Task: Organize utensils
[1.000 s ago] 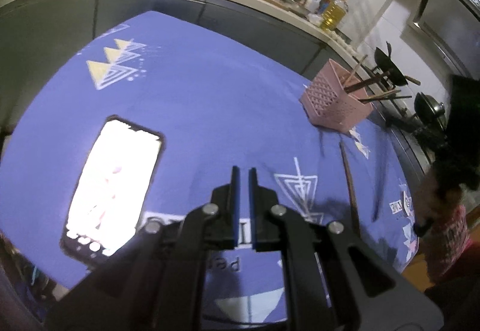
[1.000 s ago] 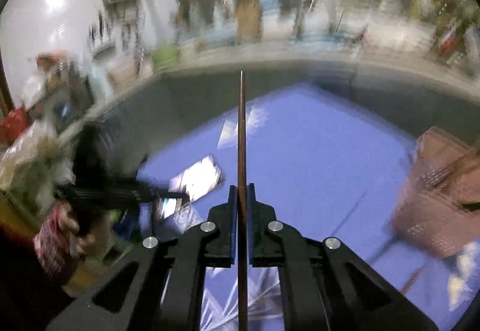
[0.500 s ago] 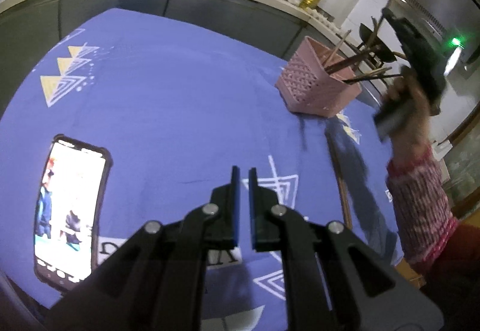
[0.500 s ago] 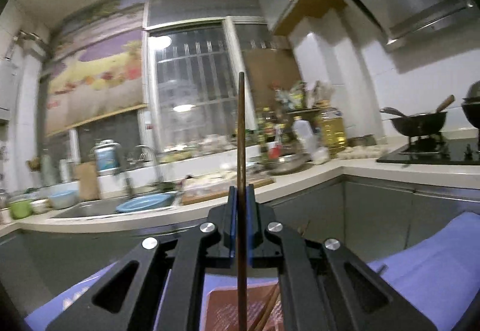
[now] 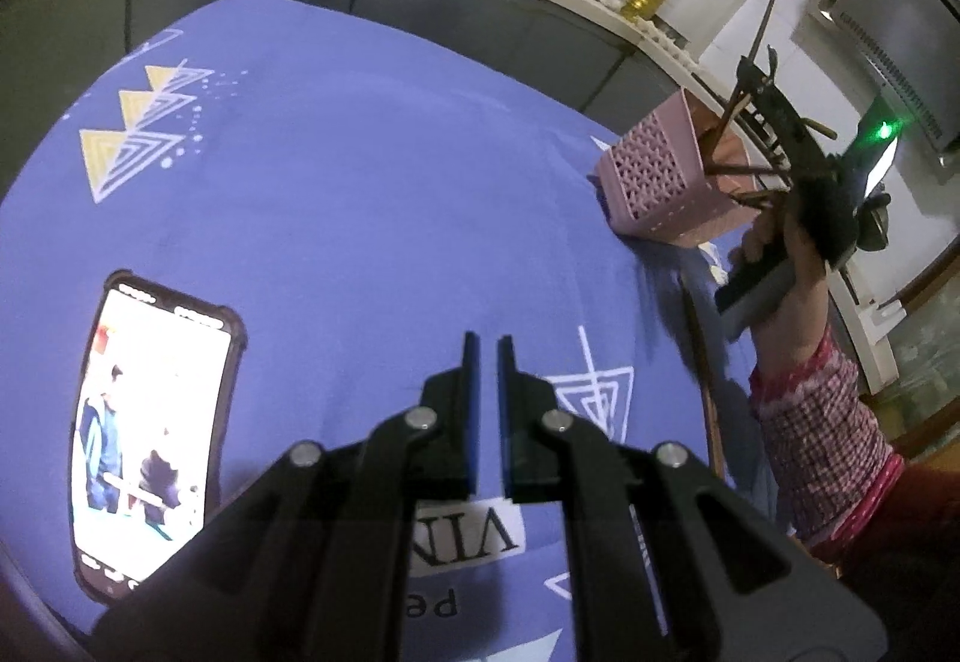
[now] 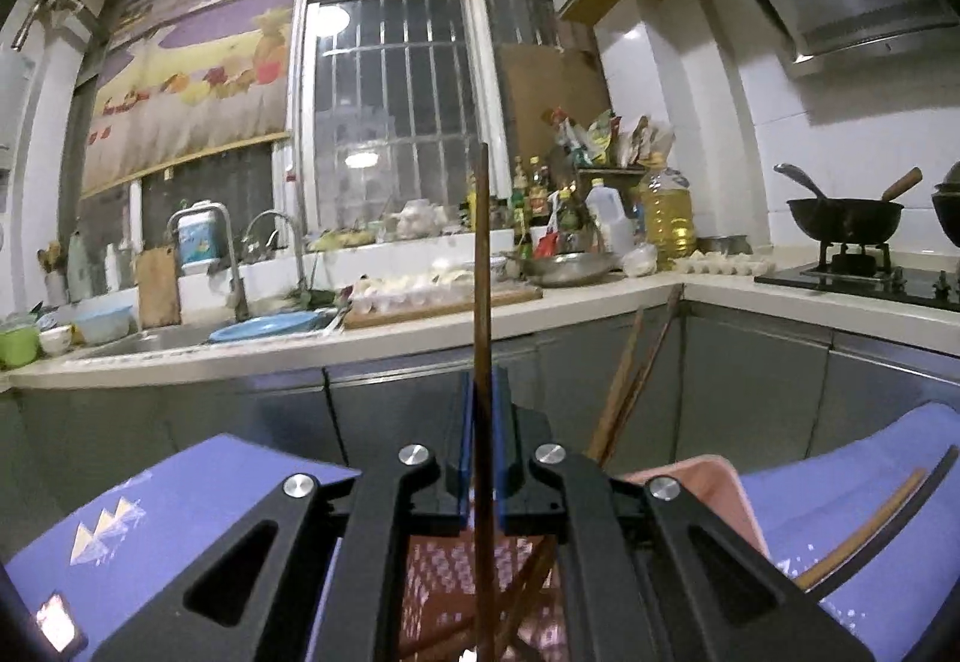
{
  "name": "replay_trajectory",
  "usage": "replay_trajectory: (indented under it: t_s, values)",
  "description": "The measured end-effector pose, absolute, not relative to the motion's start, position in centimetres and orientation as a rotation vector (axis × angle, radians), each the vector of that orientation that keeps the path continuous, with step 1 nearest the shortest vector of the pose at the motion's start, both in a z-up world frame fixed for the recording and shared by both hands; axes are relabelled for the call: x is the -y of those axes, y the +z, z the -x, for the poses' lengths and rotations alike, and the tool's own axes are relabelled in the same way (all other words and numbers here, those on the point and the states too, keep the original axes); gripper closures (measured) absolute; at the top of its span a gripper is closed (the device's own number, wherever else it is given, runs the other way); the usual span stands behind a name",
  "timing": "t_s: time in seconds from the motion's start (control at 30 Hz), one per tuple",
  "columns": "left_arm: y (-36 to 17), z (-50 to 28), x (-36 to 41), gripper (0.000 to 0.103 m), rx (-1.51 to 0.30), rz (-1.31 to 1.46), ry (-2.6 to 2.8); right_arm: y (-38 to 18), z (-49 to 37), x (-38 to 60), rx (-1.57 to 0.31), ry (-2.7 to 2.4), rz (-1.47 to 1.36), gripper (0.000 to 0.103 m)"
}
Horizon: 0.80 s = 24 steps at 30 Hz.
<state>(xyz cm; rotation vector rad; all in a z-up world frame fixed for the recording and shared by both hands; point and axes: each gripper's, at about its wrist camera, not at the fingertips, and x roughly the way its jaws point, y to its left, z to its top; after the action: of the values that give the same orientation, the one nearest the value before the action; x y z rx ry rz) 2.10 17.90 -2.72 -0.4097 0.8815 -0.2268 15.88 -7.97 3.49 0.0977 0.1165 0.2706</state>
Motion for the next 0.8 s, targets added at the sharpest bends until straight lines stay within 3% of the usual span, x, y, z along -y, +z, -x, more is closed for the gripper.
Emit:
replay_trajectory:
  t_s: [0.43, 0.8]
  values:
    - [-0.9, -0.2, -16.7, 0.098, -0.825, 0.367, -0.236, 6.1, -16.5, 8.2, -0.176, 0.318, -0.032, 0.091]
    - [0.5, 0.1, -14.8, 0.098, -0.812, 0.332, -0.259, 10.5, -9.0, 14.1, -0.081, 0.353, -0.152, 0.082]
